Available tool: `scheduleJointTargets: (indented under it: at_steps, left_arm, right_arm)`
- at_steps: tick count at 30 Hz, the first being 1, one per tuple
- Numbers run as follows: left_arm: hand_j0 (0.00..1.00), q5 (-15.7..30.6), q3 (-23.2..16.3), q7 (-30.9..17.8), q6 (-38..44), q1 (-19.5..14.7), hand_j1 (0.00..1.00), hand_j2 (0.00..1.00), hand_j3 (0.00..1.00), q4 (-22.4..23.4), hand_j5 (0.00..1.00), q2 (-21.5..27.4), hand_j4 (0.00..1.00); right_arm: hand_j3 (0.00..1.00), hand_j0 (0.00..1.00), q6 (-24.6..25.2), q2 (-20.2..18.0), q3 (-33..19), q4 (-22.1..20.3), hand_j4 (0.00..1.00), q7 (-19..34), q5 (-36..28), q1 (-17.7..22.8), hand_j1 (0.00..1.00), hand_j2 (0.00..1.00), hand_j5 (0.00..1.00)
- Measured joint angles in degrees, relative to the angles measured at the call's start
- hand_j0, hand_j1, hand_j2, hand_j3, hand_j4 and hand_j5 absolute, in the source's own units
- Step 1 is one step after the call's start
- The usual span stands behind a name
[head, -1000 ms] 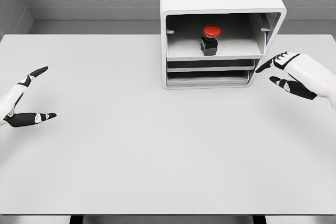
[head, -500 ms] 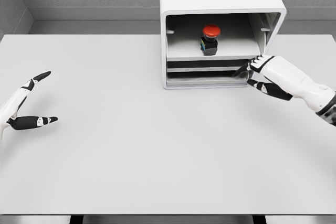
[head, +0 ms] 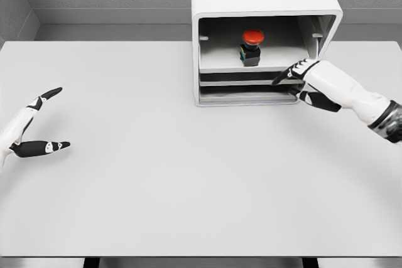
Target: Slide open multi-storey tabletop storage cabinets and put open load switch and slide close multi-storey tabletop storage cabinets
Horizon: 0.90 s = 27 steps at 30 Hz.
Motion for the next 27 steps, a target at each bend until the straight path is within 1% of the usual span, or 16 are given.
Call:
scheduleJointTargets:
  at_steps: [9,12,18,23,24,27]
  left_arm:
    - [1.0,-0.1,-0.9,0.0,0.0,0.0,1.0,1.0,1.0,-0.1,1.0,-0.3,1.0]
    - [1.0,-0.1,-1.1,0.0,0.0,0.0,1.0,1.0,1.0,-0.1,1.0,-0.3,1.0]
    - [1.0,-0.1,-1.2,0.0,0.0,0.1,1.0,1.0,1.0,-0.1,1.0,-0.3,1.0]
    - [1.0,-0.1,-1.2,0.0,0.0,0.1,1.0,1.0,1.0,-0.1,1.0,-0.3,1.0]
    - [1.0,-0.1,-1.2,0.0,0.0,0.6,1.0,1.0,1.0,-0.2,1.0,-0.3,1.0]
    - [1.0,-0.1,-1.2,0.0,0.0,0.7,1.0,1.0,1.0,-0.3,1.0,-0.3,1.0]
  right_arm:
    - [0.59,0.59,0.0,0.7,0.3,1.4,0.59,0.0,0.4,-0.4,0.59,0.59,0.59]
    - [0.59,0.59,0.0,1.2,0.5,2.1,0.59,0.0,0.7,-1.8,0.59,0.59,0.59]
    - [0.6,0.6,0.0,1.9,1.5,3.5,0.6,0.0,1.1,-2.5,0.6,0.6,0.6]
    - [0.6,0.6,0.0,1.5,1.6,3.4,0.6,-0.1,0.9,-1.8,0.6,0.6,0.6]
    - [0.6,0.6,0.0,1.4,1.6,3.3,0.6,-0.1,0.8,-1.7,0.6,0.6,0.6]
    - [0.6,0.6,0.0,-0.5,1.3,1.2,0.6,-0.2,0.6,0.5,0.6,0.6,0.6]
